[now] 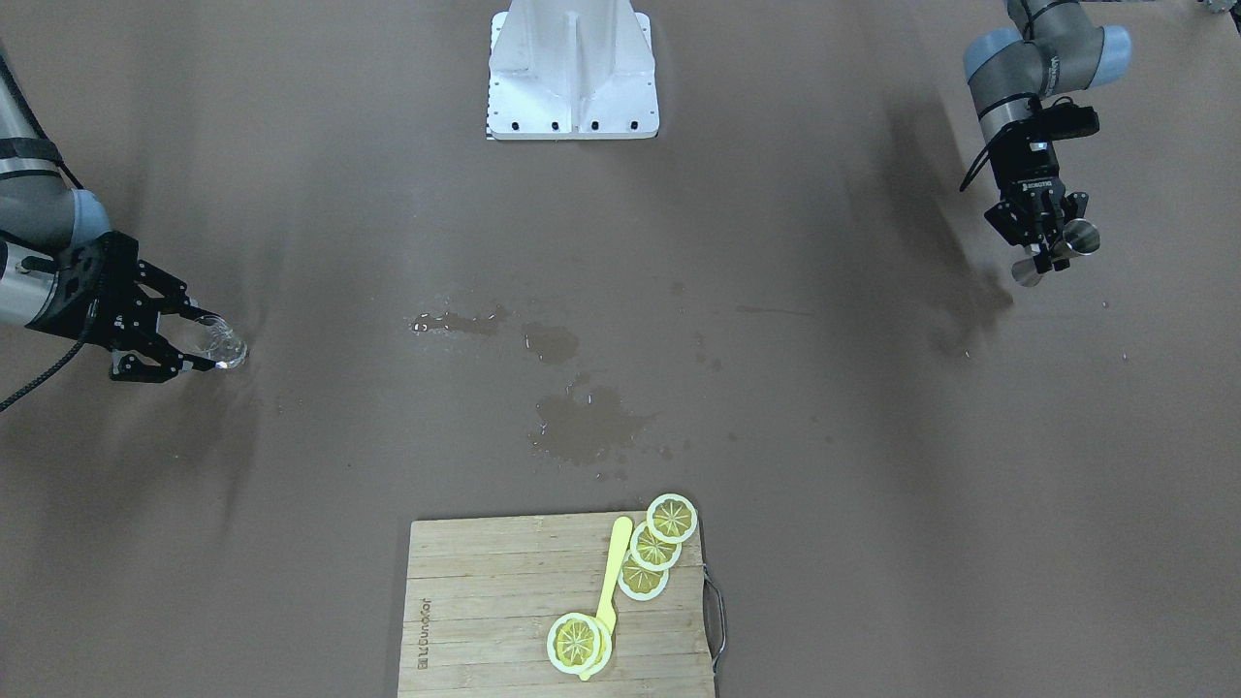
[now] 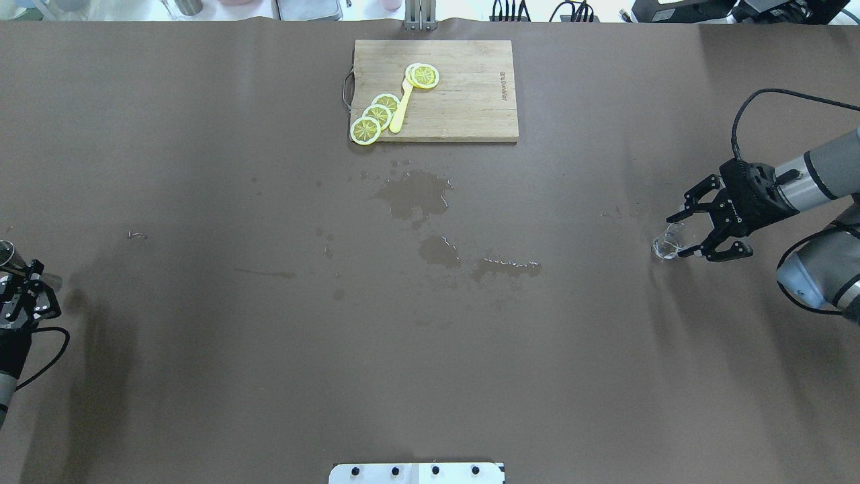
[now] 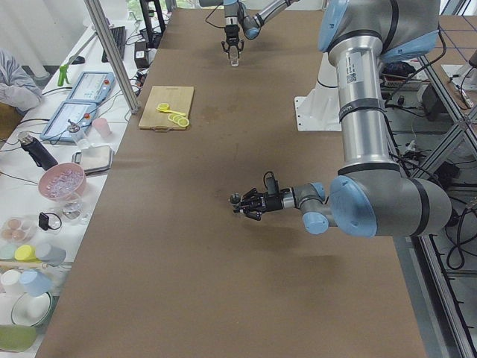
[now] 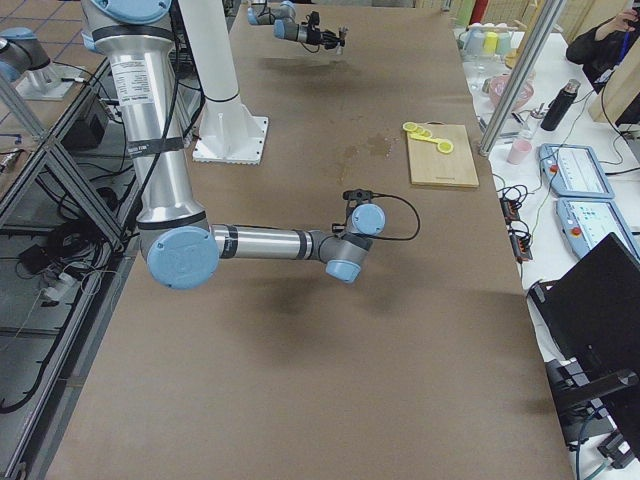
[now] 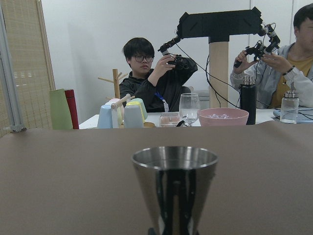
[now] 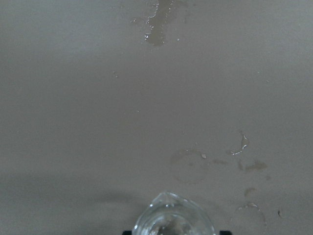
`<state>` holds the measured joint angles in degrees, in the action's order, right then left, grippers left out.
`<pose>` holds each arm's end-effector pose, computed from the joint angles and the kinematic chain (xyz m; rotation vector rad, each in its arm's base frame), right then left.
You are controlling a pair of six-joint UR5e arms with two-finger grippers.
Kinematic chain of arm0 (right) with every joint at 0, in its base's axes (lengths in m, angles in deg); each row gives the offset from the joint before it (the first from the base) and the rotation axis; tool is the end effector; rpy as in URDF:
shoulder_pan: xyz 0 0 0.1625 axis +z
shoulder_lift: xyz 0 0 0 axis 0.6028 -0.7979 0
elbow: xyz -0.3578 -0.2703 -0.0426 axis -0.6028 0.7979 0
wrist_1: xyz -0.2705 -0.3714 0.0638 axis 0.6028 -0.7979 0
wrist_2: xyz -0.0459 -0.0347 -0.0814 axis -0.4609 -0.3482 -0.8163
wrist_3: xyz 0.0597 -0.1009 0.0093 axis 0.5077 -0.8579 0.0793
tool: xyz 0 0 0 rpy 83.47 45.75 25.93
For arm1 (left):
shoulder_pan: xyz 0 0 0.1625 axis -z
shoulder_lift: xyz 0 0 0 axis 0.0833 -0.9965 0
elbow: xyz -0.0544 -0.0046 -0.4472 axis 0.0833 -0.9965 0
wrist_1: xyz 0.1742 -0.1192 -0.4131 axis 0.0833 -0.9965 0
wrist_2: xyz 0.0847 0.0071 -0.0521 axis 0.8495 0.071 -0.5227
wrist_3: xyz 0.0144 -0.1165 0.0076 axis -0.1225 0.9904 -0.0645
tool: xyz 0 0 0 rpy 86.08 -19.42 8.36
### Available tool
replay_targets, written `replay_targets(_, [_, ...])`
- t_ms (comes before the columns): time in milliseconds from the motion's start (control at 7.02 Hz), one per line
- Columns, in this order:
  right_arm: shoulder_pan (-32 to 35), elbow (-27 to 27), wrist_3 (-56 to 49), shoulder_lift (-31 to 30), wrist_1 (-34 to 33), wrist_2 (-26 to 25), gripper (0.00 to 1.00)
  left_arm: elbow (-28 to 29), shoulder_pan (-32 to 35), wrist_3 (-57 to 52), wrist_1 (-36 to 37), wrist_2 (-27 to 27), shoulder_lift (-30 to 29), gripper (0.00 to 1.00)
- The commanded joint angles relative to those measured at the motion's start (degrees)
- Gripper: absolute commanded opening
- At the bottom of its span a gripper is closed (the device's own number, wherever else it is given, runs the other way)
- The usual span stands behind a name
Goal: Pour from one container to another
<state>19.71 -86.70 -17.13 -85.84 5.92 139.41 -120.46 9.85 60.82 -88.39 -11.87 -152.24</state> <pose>-0.3104 -0.5367 0.6065 1.0281 -1.0337 -1.4245 0.3389 -0.2773 0.7016 1.2431 0.5440 -0.5841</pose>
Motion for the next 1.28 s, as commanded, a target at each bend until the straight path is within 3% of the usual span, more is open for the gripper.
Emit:
replay_targets(0, [0.0,0.2,0.0,0.0,0.6,0.0,0.85,2.5,0.0,0.1,0.4,0.0,-3.1,0.01])
replay_targets(142, [0.0,0.1,0.1,0.3,0.9,0.3,0.99,2.6,0.0,0.1,0.4,0.0,-3.1,0.03])
replay_targets(285, [0.0,0.1,0.1,0.7,1.1,0.9,1.00,2.6,0.0,0.8,0.4,0.0,-3.1,0.14])
replay_targets(427, [-0.1,-0.3,0.3,1.1,2.4,1.4,1.00,2.6,-0.1,2.1,0.4,0.0,-3.1,0.52])
replay_targets(570, [-0.1,-1.0,3.1,1.4,3.9,1.8,1.00,2.7,-0.2,2.1,0.4,0.1,-3.1,0.99])
replay_targets(854, [1.0,-1.6,15.9,3.8,6.9,1.3,1.00,2.6,-0.2,2.2,0.4,0.3,-3.1,0.99])
replay_targets(1139, [4.8,-1.9,24.7,5.6,6.7,-5.2,1.00,2.3,-0.9,2.4,0.7,4.6,-2.5,0.99])
